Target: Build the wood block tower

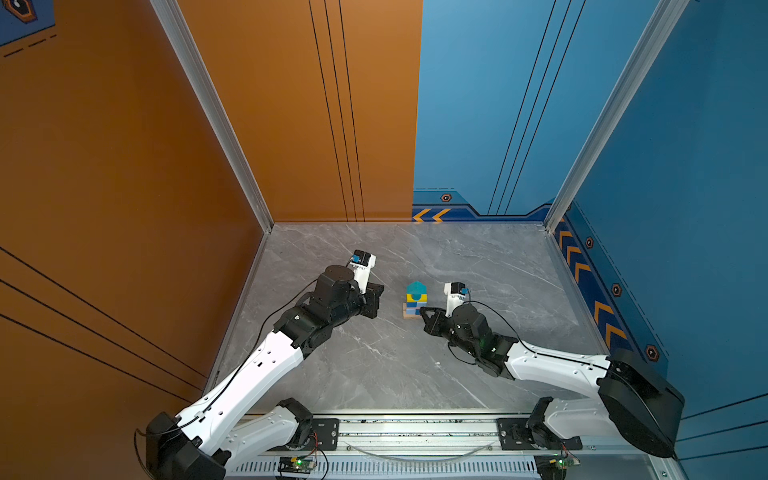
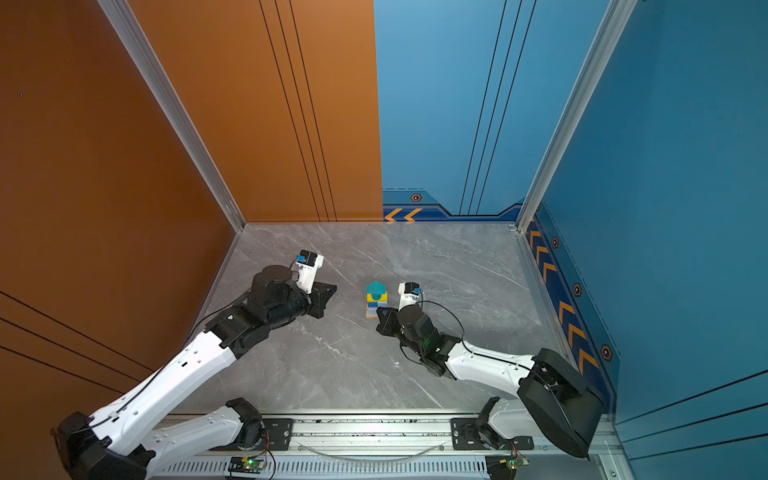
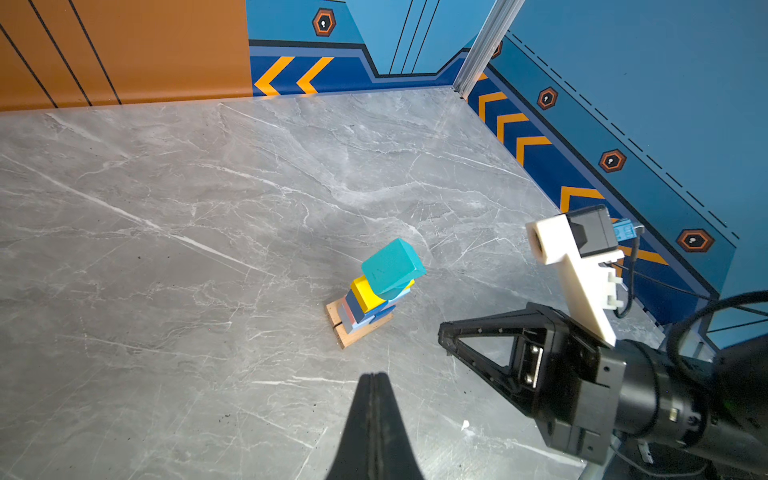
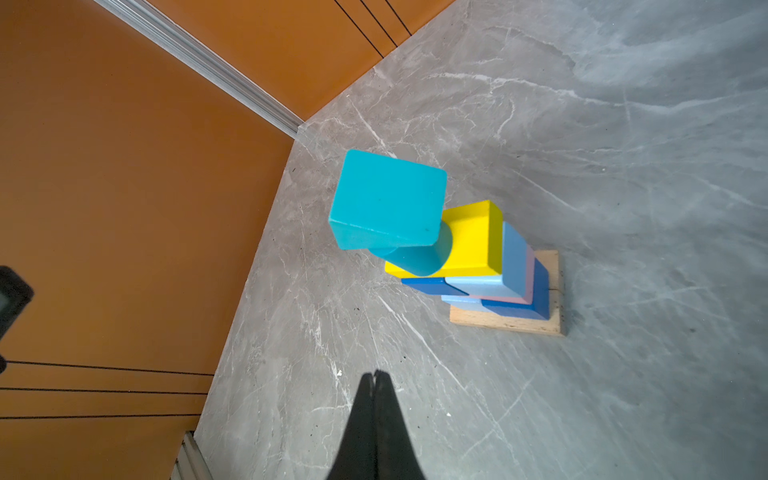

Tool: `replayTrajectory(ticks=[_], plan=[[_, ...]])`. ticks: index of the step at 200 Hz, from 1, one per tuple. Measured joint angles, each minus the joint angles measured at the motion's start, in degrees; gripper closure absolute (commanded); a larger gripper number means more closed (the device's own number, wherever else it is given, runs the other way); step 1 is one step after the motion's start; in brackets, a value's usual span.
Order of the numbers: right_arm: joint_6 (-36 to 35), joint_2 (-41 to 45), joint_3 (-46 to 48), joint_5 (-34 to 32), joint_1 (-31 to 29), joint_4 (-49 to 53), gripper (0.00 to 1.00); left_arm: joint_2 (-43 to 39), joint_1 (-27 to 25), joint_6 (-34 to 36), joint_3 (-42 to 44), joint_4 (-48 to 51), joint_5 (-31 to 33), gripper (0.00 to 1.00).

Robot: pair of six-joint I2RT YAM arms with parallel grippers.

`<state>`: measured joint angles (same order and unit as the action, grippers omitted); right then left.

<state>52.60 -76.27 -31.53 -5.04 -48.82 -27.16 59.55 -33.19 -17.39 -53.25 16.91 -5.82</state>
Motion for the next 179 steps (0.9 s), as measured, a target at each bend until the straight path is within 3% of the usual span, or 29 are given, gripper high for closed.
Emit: replayTrajectory(ticks=[179], plan=[[0.3, -4.6, 0.0, -2.6, -0.2, -5.5, 1.00, 0.0, 0.6, 0.4, 0.6, 0.0, -0.9, 1.00]])
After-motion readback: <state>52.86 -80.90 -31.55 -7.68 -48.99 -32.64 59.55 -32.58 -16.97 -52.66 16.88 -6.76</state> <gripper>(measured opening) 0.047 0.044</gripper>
